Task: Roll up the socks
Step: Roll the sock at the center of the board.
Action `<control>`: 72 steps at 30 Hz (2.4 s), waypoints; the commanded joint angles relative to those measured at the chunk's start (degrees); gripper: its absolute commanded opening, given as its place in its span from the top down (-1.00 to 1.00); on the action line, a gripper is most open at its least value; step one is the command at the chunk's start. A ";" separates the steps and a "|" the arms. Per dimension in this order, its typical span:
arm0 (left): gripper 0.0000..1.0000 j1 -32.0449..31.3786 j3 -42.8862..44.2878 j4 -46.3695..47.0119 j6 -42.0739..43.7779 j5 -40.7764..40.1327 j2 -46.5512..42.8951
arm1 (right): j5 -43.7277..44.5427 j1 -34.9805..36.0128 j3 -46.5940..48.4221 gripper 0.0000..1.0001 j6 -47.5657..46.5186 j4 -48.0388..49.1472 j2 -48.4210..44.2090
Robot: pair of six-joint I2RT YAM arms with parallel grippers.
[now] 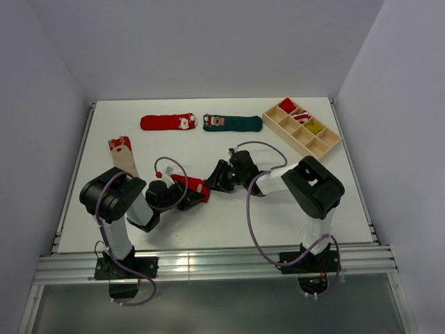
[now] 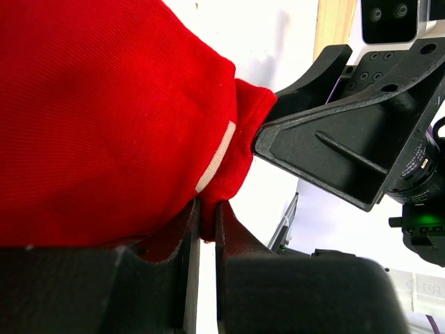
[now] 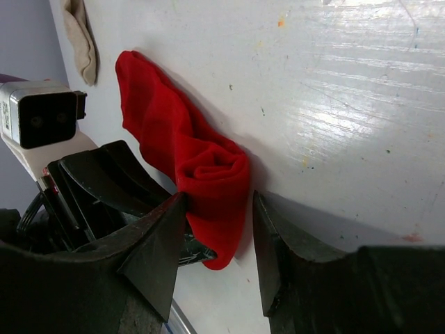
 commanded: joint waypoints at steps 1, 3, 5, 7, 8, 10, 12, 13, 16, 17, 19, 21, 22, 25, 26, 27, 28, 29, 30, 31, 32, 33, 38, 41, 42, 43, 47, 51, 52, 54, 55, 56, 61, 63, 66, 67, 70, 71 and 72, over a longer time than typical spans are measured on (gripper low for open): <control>0.99 -0.16 -0.49 -0.94 0.55 1.18 0.90 | -0.65 0.58 0.12 -0.01 -0.84 2.46 0.97; 0.99 -0.16 -0.49 -0.85 0.55 1.27 0.90 | -0.92 0.58 0.21 -0.01 -0.67 3.16 1.41; 0.99 -0.16 -0.49 -0.94 0.72 1.27 0.64 | -1.18 0.67 0.47 -0.01 -0.40 3.77 2.20; 0.99 -0.16 -0.58 -1.11 0.72 1.19 0.29 | -1.36 0.58 0.73 -0.01 -0.22 3.96 2.55; 0.99 -0.16 -0.49 -1.29 0.98 1.10 0.20 | -1.36 0.58 1.08 0.00 -0.40 3.69 2.64; 0.99 -0.08 -0.40 -1.99 1.16 1.10 -0.15 | -1.01 0.58 1.17 0.05 -0.66 3.52 2.73; 0.99 -0.16 -0.23 -1.91 1.34 1.27 -0.07 | -0.92 0.58 1.70 0.20 -1.36 3.16 2.99; 0.99 -0.16 -0.23 -1.56 1.25 1.36 0.02 | -0.92 0.58 1.88 0.27 -1.37 2.90 3.08; 0.99 -0.16 -0.31 -1.20 0.99 1.54 0.37 | -0.92 0.58 1.88 0.62 -1.81 2.81 2.91; 0.99 -0.16 -0.23 -1.11 0.90 1.71 0.46 | -0.66 0.58 1.70 0.85 -1.89 2.46 2.82; 0.97 -0.16 -0.05 -1.20 1.34 2.06 0.37 | 0.05 0.58 1.79 1.00 -2.94 1.32 1.94; 0.85 -0.16 0.65 -1.99 2.83 2.68 -0.59 | 1.97 0.58 1.97 1.00 -4.43 -1.49 0.19; 0.65 -0.16 0.91 -2.25 3.44 3.29 -1.29 | 2.77 0.58 2.49 1.00 -4.97 -2.89 -0.43; 0.33 -0.51 2.41 -8.73 7.30 1.90 -6.38 | 7.68 0.58 4.59 1.00 -7.60 -10.79 -2.97; 0.26 -1.12 3.89 -11.81 10.19 0.84 -8.22 | 9.00 0.58 5.30 1.00 -8.13 -15.16 -3.51; 0.20 -1.65 4.86 -19.84 12.04 -0.47 -12.24 | 11.28 0.58 6.00 1.00 -8.92 -17.29 -3.86; 0.08 -2.27 5.92 -23.75 13.89 -4.66 -14.46 | 12.26 0.58 7.49 1.00 -9.01 -19.49 -4.39; 0.03 -4.10 8.36 -28.49 17.91 -7.14 -16.66 | 12.96 0.58 8.29 1.00 -9.10 -23.60 -4.48; -0.01 -5.34 9.78 -36.19 19.95 -10.38 -20.68 | 13.93 0.58 9.16 1.00 -9.01 -25.64 -4.57; -0.10 -6.57 11.10 -40.01 21.80 -13.46 -22.46 | 15.42 0.58 10.65 1.00 -8.93 -27.58 -4.65; -0.14 -9.10 13.37 -42.92 24.95 -19.93 -25.26 | 15.87 0.58 11.36 1.00 -8.66 -30.64 -4.57; -0.17 -10.43 14.53 -45.47 26.37 -22.34 -26.34 | 16.22 0.58 11.98 1.00 -8.49 -31.98 -4.48; -0.20 -19.91 20.33 -55.85 36.64 -41.22 -27.49 | 17.63 0.58 16.73 1.00 -7.70 -40.33 -2.81; -0.20 -25.54 22.70 -57.36 41.83 -47.49 -25.74 | 17.19 0.58 18.49 1.00 -7.43 -42.71 -2.28; -0.20 -26.87 23.24 -57.62 43.16 -51.51 -24.34 | 17.10 0.50 18.84 1.00 -7.34 -43.32 -1.93; -0.20 -28.19 24.29 -57.71 45.52 -53.11 -23.37 | 17.01 0.58 19.62 1.00 -7.43 -44.46 -1.76; -0.18 -34.69 26.93 -58.33 49.50 -60.68 -18.71 | 16.49 0.58 20.86 1.00 -7.61 -46.05 -1.14; -0.16 -37.86 29.30 -58.34 52.13 -65.60 -14.14 | 15.96 0.58 21.04 1.00 -7.61 -46.06 -1.05; -0.15 -38.30 29.65 -58.24 52.57 -66.39 -13.61 | 15.70 0.58 21.12 1.00 -7.61 -46.06 -0.96; -0.14 -39.27 31.06 -58.68 53.98 -68.77 -12.03 | 15.34 0.58 21.13 1.00 -7.52 -45.97 -0.79; -0.14 -39.54 32.02 -58.86 54.86 -69.47 -11.50 | 15.17 0.58 21.13 1.00 -7.52 -45.97 -0.79; -0.13 -39.80 32.47 -58.86 55.39 -70.44 -10.54 | 15.08 0.67 21.04 1.00 -7.43 -45.88 -0.79; -0.09 -40.42 35.45 -60.35 57.06 -71.32 -7.89 | 14.38 0.58 20.86 1.00 -7.17 -45.62 -0.61; -0.07 -40.68 36.16 -61.75 57.06 -71.50 -6.66 | 14.20 0.50 20.77 1.00 -7.17 -45.35 -0.52; 0.00 -41.03 37.21 -63.33 56.97 -71.06 -4.91 | 13.59 0.50 20.77 1.00 -6.99 -45.18 -0.35; 0.01 -41.12 37.56 -63.78 56.89 -71.06 -4.55 | 13.50 0.41 20.86 1.00 -6.99 -45.18 -0.26; 0.06 -41.30 39.06 -66.23 56.18 -71.50 -2.62 | 13.15 0.41 20.95 1.00 -6.99 -45.09 -0.08; 0.08 -41.30 39.84 -66.94 55.83 -71.67 -2.09 | 13.15 0.41 20.95 1.00 -7.08 -45.09 -0.08; 0.09 -41.38 40.29 -67.64 55.66 -71.85 -1.13 | 13.15 0.41 20.95 1.00 -7.08 -45.09 0.00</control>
